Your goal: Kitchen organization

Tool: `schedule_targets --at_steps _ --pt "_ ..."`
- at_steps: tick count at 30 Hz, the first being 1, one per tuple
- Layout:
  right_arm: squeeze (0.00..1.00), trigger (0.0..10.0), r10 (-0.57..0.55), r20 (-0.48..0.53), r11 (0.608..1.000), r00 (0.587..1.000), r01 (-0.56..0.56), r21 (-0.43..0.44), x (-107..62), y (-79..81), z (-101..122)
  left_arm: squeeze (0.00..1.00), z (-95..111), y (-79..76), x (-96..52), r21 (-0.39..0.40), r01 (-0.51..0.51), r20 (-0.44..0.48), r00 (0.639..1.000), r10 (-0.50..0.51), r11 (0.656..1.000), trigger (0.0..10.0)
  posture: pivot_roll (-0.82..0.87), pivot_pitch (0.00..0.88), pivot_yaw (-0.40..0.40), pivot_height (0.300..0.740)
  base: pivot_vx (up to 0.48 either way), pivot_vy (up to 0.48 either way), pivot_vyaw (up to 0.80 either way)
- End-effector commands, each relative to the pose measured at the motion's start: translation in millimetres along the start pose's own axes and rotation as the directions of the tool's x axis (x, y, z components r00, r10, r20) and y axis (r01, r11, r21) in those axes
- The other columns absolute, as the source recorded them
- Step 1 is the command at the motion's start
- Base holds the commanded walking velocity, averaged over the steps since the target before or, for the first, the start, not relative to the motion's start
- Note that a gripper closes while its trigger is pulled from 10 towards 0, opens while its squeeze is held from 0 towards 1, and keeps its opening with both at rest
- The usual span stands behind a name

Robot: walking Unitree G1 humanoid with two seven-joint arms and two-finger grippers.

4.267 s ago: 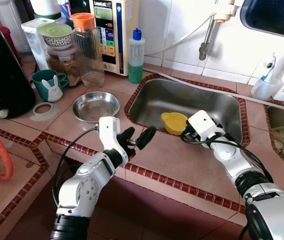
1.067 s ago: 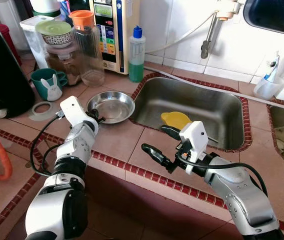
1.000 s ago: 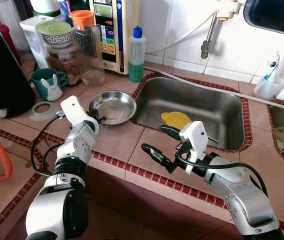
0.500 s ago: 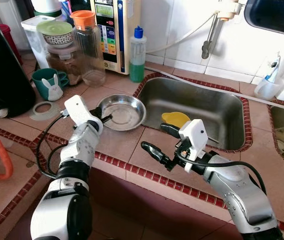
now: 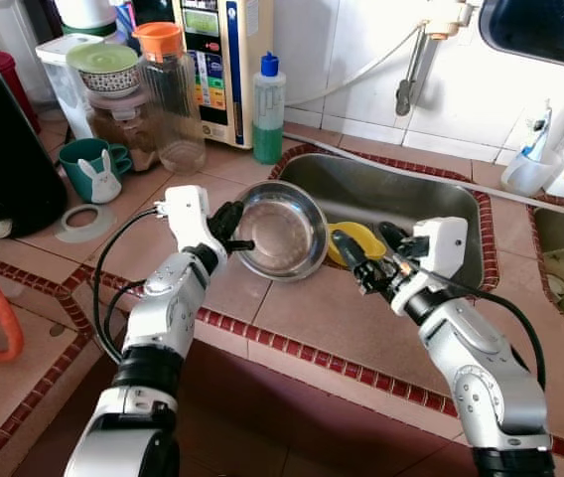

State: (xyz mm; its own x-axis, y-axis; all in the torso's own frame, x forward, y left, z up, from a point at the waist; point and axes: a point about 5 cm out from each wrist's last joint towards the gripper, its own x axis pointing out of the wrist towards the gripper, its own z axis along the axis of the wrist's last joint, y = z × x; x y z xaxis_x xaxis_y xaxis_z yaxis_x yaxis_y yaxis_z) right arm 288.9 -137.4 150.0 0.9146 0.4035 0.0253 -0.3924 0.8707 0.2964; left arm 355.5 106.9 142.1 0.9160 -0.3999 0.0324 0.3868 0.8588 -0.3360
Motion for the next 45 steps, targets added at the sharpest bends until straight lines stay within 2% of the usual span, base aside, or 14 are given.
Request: schedule_targets --at_steps 1,3,8,18,20,21,22,26,27,28,29,32,34,45 --pt "0.0 10.0 -0.019 0.01 0.999 1.0 0.018 0.03 1.5 -1.7 3 0.0 7 -10.5 0.4 0.013 0.058 0.042 0.997 -0.058 0.998 0.0 0.07 0.0 0.03 0.74 0.0 0.0 0.0" --pt "0.0 10.0 -0.039 0.012 0.999 0.999 0.039 0.006 3.5 -4.2 2 0.0 10 -29.3 0.9 -0.048 0.136 0.094 0.987 -0.131 0.99 0.0 0.07 0.0 0.024 0.74 0.0 0.0 0.0" --pt "0.0 10.0 -0.094 0.047 0.994 0.994 0.097 -0.051 6.9 -14.9 10 0.0 13 -48.8 2.5 -0.089 0.18 0.151 0.975 -0.166 0.98 0.0 0.07 0.0 0.012 0.74 0.0 0.0 0.0" --pt "0.0 10.0 -0.18 0.125 0.965 0.976 0.2 -0.17 10.2 -32.6 29 0.0 14 -55.2 -0.3 -0.096 0.211 0.163 0.967 -0.194 0.973 0.0 0.08 0.0 0.009 0.74 0.0 0.0 0.0" --pt "0.0 7.7 -0.199 0.125 0.961 0.972 0.218 -0.17 10.8 -35.7 29 0.0 15 -54.7 -0.7 -0.101 0.211 0.168 0.967 -0.192 0.972 0.0 0.08 0.0 0.01 0.74 0.0 0.0 0.0" --pt "0.0 3.1 -0.203 0.128 0.961 0.971 0.222 -0.163 11.2 -36.7 28 0.0 15 -54.8 -1.0 -0.104 0.211 0.17 0.967 -0.192 0.972 0.0 0.08 0.0 0.01 0.74 0.0 0.0 0.0" --pt "0.0 0.0 -0.209 0.125 0.962 0.97 0.227 -0.154 12.2 -37.9 27 0.0 16 -55.5 -1.6 -0.109 0.215 0.173 0.966 -0.194 0.971 0.0 0.08 0.0 0.01 0.74 0.0 0.0 0.0" --pt "0.0 0.0 -0.21 0.105 0.969 0.972 0.222 -0.112 14.8 -37.3 22 0.0 16 -58.0 -3.2 -0.119 0.23 0.18 0.962 -0.207 0.966 0.0 0.08 0.0 0.007 0.74 0.0 0.0 0.0" --pt "0.0 2.4 -0.208 0.1 0.971 0.973 0.218 -0.099 15.8 -36.9 21 0.0 16 -58.9 -3.4 -0.124 0.238 0.184 0.96 -0.213 0.963 0.0 0.08 0.0 0.006 0.74 0.0 0.0 0.0" --pt "0.0 2.4 -0.206 0.097 0.972 0.974 0.214 -0.092 16.6 -36.7 21 0.0 16 -59.6 -3.6 -0.128 0.243 0.187 0.958 -0.217 0.962 0.0 0.08 0.0 0.006 0.74 0.0 0.0 0.0" --pt "0.0 3.9 -0.199 0.091 0.975 0.976 0.206 -0.078 17.5 -36.2 20 0.0 16 -60.1 -3.7 -0.131 0.247 0.188 0.957 -0.22 0.96 0.0 0.08 0.0 0.004 0.74 0.0 0.0 0.0" --pt "0.0 3.1 -0.175 0.076 0.984 0.982 0.178 -0.033 21.7 -34.8 19 0.0 18 -62.6 -3.9 -0.14 0.264 0.196 0.952 -0.235 0.954 0.0 0.08 0.0 0.002 0.74 0.0 0.0 0.0" --pt "0.0 0.2 -0.176 0.074 0.984 0.982 0.178 -0.023 22.9 -35.8 19 0.0 18 -63.9 -4.2 -0.143 0.273 0.197 0.95 -0.243 0.951 0.0 0.08 0.0 0.002 0.74 0.0 0.0 0.0" --pt "0.0 0.0 -0.194 0.067 0.973 0.979 0.183 0.141 25.4 -43.6 21 0.0 15 -67.7 -6.3 -0.16 0.309 0.185 0.942 -0.279 0.938 0.0 0.09 0.0 0.004 0.74 0.0 0.0 0.0"
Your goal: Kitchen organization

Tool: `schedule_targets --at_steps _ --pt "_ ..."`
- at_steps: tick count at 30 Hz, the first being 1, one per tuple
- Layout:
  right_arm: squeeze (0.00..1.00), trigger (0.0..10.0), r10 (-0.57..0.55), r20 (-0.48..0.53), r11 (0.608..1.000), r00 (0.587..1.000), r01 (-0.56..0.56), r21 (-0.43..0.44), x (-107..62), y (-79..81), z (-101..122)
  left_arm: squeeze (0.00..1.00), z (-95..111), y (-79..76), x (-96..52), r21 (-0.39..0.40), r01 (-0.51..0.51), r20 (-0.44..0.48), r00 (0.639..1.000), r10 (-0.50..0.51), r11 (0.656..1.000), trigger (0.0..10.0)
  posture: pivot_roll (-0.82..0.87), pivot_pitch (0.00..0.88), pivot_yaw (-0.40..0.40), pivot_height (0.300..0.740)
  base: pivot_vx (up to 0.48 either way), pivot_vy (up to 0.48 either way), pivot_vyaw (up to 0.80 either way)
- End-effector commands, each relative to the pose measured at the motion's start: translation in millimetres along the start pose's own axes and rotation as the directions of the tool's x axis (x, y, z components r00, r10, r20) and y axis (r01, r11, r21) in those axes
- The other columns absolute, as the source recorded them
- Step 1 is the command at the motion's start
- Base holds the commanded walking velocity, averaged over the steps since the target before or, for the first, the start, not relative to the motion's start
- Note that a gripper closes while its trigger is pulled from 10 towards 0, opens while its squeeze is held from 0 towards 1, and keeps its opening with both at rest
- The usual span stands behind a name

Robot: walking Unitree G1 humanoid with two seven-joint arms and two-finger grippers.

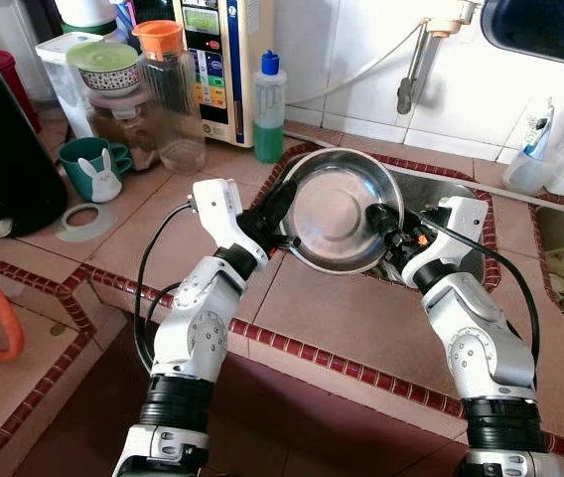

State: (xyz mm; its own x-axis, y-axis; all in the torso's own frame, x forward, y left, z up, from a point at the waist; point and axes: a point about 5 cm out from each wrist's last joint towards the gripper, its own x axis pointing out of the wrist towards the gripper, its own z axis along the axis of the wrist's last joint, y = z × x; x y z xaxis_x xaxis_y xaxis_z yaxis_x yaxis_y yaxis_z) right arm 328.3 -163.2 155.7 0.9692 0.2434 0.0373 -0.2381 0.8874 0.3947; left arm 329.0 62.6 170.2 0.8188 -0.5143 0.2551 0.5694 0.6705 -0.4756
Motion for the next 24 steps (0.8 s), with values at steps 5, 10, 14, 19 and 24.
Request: schedule_targets --at_steps 5,10,14,19,24 --pt "0.0 0.0 -0.036 0.013 0.994 0.999 0.034 0.101 1.1 -8.7 5 0.0 1 -8.0 1.6 0.006 0.068 -0.009 0.998 -0.068 0.998 0.0 0.09 0.0 0.005 0.74 0.0 0.0 0.0" --pt "0.0 0.0 -0.042 0.016 0.989 0.999 0.04 0.144 2.7 -9.6 7 0.0 -4 -1.4 0.4 0.015 0.031 -0.04 0.999 -0.03 0.999 8.4 0.09 0.0 0.004 0.74 0.0 0.0 0.0" --pt "0.0 0.0 -0.048 0.016 0.986 0.999 0.044 0.162 3.1 -9.8 7 1.0 -5 -2.6 0.4 0.006 0.036 -0.049 0.998 -0.036 0.999 10.0 0.09 0.0 0.005 0.74 0.0 0.0 0.0" --pt "0.0 0.0 -0.056 0.015 0.984 0.998 0.052 0.169 3.1 -10.8 7 1.0 -7 -4.8 0.3 0.005 0.047 -0.06 0.997 -0.046 0.999 10.0 0.09 0.0 0.008 0.74 0.0 0.0 0.0" --pt "0.0 0.0 -0.066 0.018 0.982 0.998 0.062 0.178 2.6 -12.6 7 1.0 -8 -3.9 0.2 0.022 0.038 -0.063 0.997 -0.037 0.999 10.0 0.09 0.0 0.009 0.74 0.0 0.0 0.0"
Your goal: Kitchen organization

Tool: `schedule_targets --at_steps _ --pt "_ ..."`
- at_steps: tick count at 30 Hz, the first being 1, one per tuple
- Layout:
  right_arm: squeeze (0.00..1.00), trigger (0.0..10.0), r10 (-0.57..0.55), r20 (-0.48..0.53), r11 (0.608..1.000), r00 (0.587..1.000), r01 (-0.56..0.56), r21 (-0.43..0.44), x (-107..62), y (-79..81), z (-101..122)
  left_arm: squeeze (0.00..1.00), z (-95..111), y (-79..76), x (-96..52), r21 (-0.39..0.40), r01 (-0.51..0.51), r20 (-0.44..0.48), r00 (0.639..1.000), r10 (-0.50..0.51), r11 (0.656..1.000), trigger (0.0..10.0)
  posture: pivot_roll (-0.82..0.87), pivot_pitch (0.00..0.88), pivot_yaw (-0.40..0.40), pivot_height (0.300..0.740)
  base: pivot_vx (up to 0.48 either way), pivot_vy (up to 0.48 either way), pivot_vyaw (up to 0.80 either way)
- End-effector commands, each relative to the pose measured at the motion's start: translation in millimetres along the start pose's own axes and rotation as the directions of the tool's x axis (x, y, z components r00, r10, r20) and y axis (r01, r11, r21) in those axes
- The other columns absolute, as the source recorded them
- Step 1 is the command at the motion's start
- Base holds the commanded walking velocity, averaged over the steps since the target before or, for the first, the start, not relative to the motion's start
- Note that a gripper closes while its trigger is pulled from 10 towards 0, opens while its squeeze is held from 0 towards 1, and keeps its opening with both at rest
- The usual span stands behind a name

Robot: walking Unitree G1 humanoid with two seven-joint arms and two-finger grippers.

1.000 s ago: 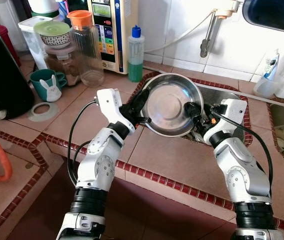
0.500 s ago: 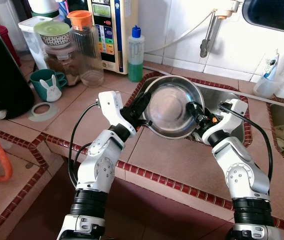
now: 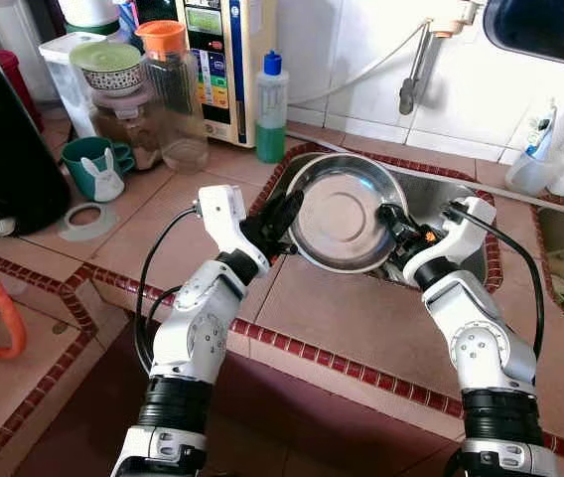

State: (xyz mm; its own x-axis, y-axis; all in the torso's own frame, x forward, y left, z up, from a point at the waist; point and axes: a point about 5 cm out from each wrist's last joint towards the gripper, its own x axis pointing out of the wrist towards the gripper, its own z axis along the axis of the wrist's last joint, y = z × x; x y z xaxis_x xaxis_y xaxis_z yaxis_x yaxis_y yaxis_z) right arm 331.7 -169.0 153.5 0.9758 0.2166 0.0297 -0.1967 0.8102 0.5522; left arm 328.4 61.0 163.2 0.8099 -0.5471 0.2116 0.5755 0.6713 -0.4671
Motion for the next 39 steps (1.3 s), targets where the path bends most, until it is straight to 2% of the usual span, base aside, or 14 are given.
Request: schedule_targets --at_steps 1,10,16,23,24,30,35,37,39 --pt "0.0 0.0 -0.037 0.021 0.999 0.999 0.037 0.002 0.9 -4.9 7 1.0 -1 -5.7 1.9 0.016 0.029 -0.008 1.0 -0.029 0.999 10.0 0.09 0.0 0.009 0.74 0.0 0.0 0.0" --pt "0.0 0.0 -0.102 0.061 0.995 0.993 0.103 -0.011 3.7 -11.3 13 1.0 -4 -4.6 -3.8 0.021 0.035 -0.044 0.998 -0.034 0.999 10.0 0.1 0.0 0.01 0.74 0.0 0.0 0.0" --pt "0.0 0.0 -0.194 0.097 0.974 0.976 0.204 -0.102 8.7 -22.1 18 1.0 -12 -2.1 -17.4 0.047 0.037 -0.082 0.996 -0.033 0.998 10.0 0.11 0.0 0.011 0.74 0.0 0.0 0.0" --pt "0.0 0.0 -0.299 0.135 0.927 0.945 0.321 -0.195 16.7 -37.9 16 1.0 -18 -6.6 -27.4 0.084 0.067 -0.122 0.991 -0.056 0.994 10.0 0.13 0.0 0.009 0.74 0.0 0.0 0.0" --pt "0.0 0.0 -0.332 0.14 0.905 0.933 0.357 -0.23 18.8 -42.6 15 1.0 -19 -7.9 -29.9 0.098 0.078 -0.138 0.988 -0.065 0.992 10.0 0.14 0.0 0.01 0.74 0.0 0.0 0.0" --pt "0.0 0.0 -0.401 0.154 0.84 0.903 0.43 -0.33 22.6 -55.4 13 1.0 -20 -12.6 -32.5 0.137 0.084 -0.174 0.983 -0.059 0.987 10.0 0.16 0.0 0.008 0.74 0.0 0.0 0.0" --pt "0.0 0.0 -0.438 0.158 0.819 0.885 0.465 -0.336 23.2 -63.8 13 1.0 -21 -16.6 -35.6 0.171 0.127 -0.193 0.977 -0.093 0.977 10.0 0.17 0.0 0.007 0.74 0.0 0.0 0.0" --pt "0.0 0.0 -0.455 0.16 0.795 0.876 0.481 -0.371 23.6 -66.6 13 1.0 -22 -18.1 -37.8 0.183 0.137 -0.201 0.975 -0.099 0.974 10.0 0.18 0.0 0.011 0.74 0.0 0.0 0.0" --pt "0.0 1.3 -0.487 0.157 0.763 0.859 0.506 -0.403 24.4 -70.6 10 1.0 -24 -21.2 -41.2 0.206 0.153 -0.222 0.969 -0.106 0.967 10.0 0.18 0.0 0.014 0.74 0.0 0.0 0.0"
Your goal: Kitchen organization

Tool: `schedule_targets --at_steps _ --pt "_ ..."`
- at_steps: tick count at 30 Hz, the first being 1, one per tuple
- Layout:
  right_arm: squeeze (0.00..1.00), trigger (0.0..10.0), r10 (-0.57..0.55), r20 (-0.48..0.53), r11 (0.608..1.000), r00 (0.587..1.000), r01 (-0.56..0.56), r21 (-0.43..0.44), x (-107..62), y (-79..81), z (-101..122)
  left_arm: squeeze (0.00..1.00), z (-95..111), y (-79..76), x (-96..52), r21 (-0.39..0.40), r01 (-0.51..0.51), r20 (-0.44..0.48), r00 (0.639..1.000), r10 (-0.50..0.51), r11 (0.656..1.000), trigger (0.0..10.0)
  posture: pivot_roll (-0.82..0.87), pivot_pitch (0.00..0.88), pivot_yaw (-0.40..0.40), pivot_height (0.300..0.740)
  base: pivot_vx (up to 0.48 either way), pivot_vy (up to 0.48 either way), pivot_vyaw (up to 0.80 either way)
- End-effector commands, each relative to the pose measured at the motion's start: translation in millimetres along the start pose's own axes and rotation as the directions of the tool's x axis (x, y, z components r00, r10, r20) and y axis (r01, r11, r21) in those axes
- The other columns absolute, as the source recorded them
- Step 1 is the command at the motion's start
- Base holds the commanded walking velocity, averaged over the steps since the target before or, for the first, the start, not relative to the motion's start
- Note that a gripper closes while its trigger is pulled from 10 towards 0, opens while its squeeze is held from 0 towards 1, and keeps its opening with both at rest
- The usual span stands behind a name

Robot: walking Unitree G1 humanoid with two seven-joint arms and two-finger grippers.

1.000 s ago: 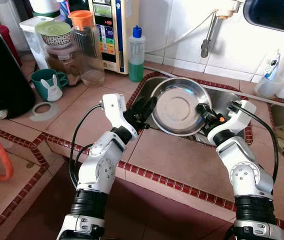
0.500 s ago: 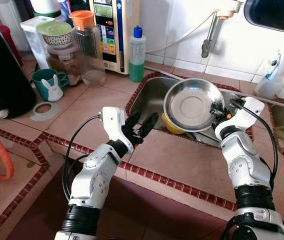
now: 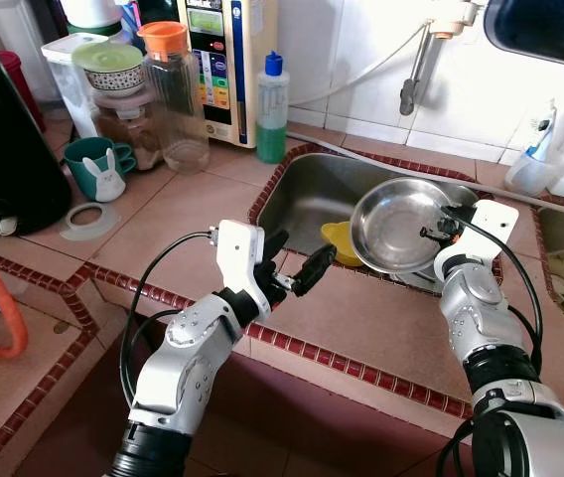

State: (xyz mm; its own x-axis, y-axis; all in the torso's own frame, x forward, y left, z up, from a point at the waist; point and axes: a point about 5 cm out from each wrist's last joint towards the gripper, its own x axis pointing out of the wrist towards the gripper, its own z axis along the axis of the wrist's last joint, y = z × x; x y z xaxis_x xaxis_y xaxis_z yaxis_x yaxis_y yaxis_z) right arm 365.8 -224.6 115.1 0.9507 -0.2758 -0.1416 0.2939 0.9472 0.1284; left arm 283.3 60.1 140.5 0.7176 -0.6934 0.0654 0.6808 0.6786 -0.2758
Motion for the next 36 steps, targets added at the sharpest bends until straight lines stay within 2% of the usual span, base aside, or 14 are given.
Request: schedule_targets --at_steps 1,4,5,6,7,8,11,12,13,20,21,22,23,36 --pt "0.0 1.3 -0.014 0.032 1.0 0.999 0.015 -0.026 3.6 0.8 9 1.0 2 -5.1 -0.2 0.033 0.026 -0.009 1.0 -0.026 0.999 10.0 0.18 0.0 0.014 0.74 0.0 0.0 0.0" --pt "0.0 1.0 -0.011 0.013 0.998 1.0 0.011 -0.062 3.7 3.3 3 1.0 1 -7.5 -1.5 0.056 0.041 -0.019 0.999 -0.04 0.998 10.0 0.19 0.0 0.019 0.74 0.0 0.0 0.0" --pt "0.0 4.7 -0.01 0.005 0.997 1.0 0.011 -0.072 3.7 3.9 1 1.0 2 -7.9 -1.7 0.062 0.044 -0.021 0.999 -0.043 0.997 10.0 0.2 0.0 0.02 0.74 0.0 0.0 0.0" --pt "0.0 4.7 -0.009 -0.003 0.997 1.0 0.009 -0.079 3.5 4.5 -1 1.0 2 -8.2 -1.8 0.067 0.047 -0.022 0.999 -0.046 0.997 10.0 0.2 0.0 0.02 0.74 0.0 0.0 0.0" --pt "0.0 9.0 -0.008 -0.021 0.996 1.0 0.007 -0.086 3.2 5.6 -4 1.0 3 -8.4 -2.0 0.08 0.051 -0.024 0.998 -0.049 0.996 10.0 0.2 0.0 0.019 0.74 0.0 0.0 0.0" --pt "0.0 10.0 -0.005 -0.031 0.996 1.0 0.002 -0.092 3.2 6.9 -6 1.0 3 -8.2 -2.5 0.088 0.05 -0.025 0.999 -0.048 0.995 10.0 0.2 0.0 0.019 0.74 0.0 0.0 0.0" --pt "0.0 10.0 0.0 -0.038 0.995 0.999 -0.004 -0.1 3.3 8.3 -8 1.0 3 -7.9 -3.2 0.097 0.049 -0.028 0.999 -0.046 0.994 10.0 0.2 0.0 0.019 0.74 0.0 0.0 0.0" --pt "0.87 10.0 0.001 -0.039 0.996 0.999 -0.005 -0.094 3.3 8.6 -8 1.0 3 -7.7 -3.6 0.102 0.048 -0.031 0.998 -0.046 0.994 10.0 0.21 0.0 0.019 0.74 0.0 0.0 0.0" --pt "1.0 10.0 0.005 -0.043 0.997 0.999 -0.008 -0.08 3.3 9.3 -8 1.0 2 -7.5 -4.5 0.109 0.048 -0.037 0.998 -0.045 0.993 10.0 0.21 0.0 0.018 0.74 0.0 0.0 0.0" --pt "1.0 10.0 0.008 -0.048 0.998 0.999 -0.011 -0.054 4.5 11.1 -7 1.0 0 -9.6 -4.3 0.139 0.054 -0.053 0.998 -0.047 0.989 10.0 0.2 0.0 0.02 0.74 0.0 0.0 0.0" --pt "1.0 10.0 0.008 -0.049 0.999 0.999 -0.01 -0.052 4.5 10.9 -7 0.14 0 -10.0 -3.9 0.143 0.056 -0.053 0.997 -0.048 0.988 10.0 0.2 0.0 0.02 0.74 0.0 0.0 0.0" --pt "1.0 10.0 0.008 -0.049 0.999 0.999 -0.01 -0.052 4.5 10.7 -7 0.14 0 -10.2 -3.7 0.145 0.057 -0.053 0.997 -0.05 0.988 10.0 0.2 0.0 0.02 0.74 0.0 0.0 0.0" --pt "1.0 10.0 0.008 -0.05 0.999 0.999 -0.01 -0.051 4.5 10.4 -7 0.0 0 -10.4 -3.4 0.145 0.058 -0.052 0.997 -0.051 0.988 10.0 0.2 0.0 0.02 0.74 0.0 0.0 0.0" --pt "1.0 10.0 0.009 -0.097 1.0 0.995 -0.01 -0.008 3.7 7.1 -14 0.0 0 -9.6 -2.5 0.153 0.049 -0.049 0.998 -0.042 0.987 10.0 0.2 0.0 0.013 0.74 0.0 0.0 0.0"
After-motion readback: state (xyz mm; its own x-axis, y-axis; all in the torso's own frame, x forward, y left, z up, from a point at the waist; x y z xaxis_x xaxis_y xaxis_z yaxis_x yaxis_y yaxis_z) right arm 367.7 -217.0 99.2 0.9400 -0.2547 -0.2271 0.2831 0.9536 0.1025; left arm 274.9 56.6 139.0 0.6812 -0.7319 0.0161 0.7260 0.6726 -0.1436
